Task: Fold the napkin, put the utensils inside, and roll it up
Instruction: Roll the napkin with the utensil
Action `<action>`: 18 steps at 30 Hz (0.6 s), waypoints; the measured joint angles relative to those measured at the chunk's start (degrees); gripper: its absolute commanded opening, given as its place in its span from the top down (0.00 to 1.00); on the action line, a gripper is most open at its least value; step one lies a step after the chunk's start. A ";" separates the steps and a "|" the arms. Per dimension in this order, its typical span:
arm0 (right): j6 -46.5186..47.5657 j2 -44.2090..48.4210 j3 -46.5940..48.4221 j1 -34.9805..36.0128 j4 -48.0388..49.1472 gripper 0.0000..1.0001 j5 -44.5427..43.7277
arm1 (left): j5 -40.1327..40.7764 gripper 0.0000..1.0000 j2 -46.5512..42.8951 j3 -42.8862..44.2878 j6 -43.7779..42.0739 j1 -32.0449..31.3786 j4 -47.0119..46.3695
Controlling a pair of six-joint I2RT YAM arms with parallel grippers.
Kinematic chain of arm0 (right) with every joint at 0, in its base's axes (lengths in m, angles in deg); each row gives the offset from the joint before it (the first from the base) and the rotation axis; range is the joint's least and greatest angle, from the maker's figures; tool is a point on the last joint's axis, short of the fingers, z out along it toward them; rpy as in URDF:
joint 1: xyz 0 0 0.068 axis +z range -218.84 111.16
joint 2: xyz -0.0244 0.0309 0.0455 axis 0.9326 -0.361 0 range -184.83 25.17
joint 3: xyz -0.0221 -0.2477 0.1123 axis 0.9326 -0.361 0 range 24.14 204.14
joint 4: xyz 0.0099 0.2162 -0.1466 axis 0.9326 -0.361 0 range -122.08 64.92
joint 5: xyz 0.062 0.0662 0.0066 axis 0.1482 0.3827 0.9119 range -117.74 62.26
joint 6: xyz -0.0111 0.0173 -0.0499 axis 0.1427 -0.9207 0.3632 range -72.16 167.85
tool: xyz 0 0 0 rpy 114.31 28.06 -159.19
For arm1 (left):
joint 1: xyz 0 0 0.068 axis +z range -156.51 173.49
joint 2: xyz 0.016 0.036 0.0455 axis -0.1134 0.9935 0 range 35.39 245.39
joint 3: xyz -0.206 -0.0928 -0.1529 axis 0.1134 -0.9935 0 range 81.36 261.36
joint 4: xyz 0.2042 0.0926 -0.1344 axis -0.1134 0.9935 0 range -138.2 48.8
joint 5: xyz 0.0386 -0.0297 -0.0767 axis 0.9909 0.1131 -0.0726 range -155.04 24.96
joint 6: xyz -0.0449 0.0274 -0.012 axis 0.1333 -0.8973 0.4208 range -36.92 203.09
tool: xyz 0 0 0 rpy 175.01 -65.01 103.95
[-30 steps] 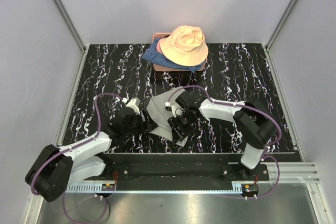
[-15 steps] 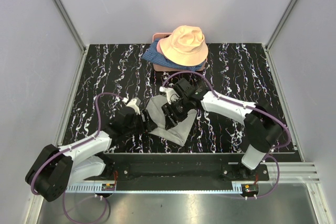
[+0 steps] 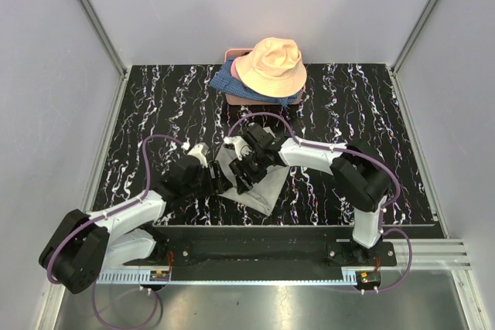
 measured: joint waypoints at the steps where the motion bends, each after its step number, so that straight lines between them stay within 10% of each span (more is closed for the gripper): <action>1: 0.09 -0.22 0.00 0.15 0.00 0.40 0.02 | 0.00 0.30 0.04 0.07 -0.04 0.00 0.07; 5: 0.17 -0.55 0.00 0.35 0.44 0.43 0.07 | 0.00 0.30 0.11 0.24 -0.09 0.00 0.31; 13: -0.11 -2.58 0.00 0.63 1.77 0.90 0.57 | -0.02 0.23 0.39 0.66 -0.26 0.00 0.50; 18: -0.76 -4.28 0.00 0.59 2.75 1.00 2.25 | 0.28 0.18 0.24 2.10 -1.46 0.00 1.92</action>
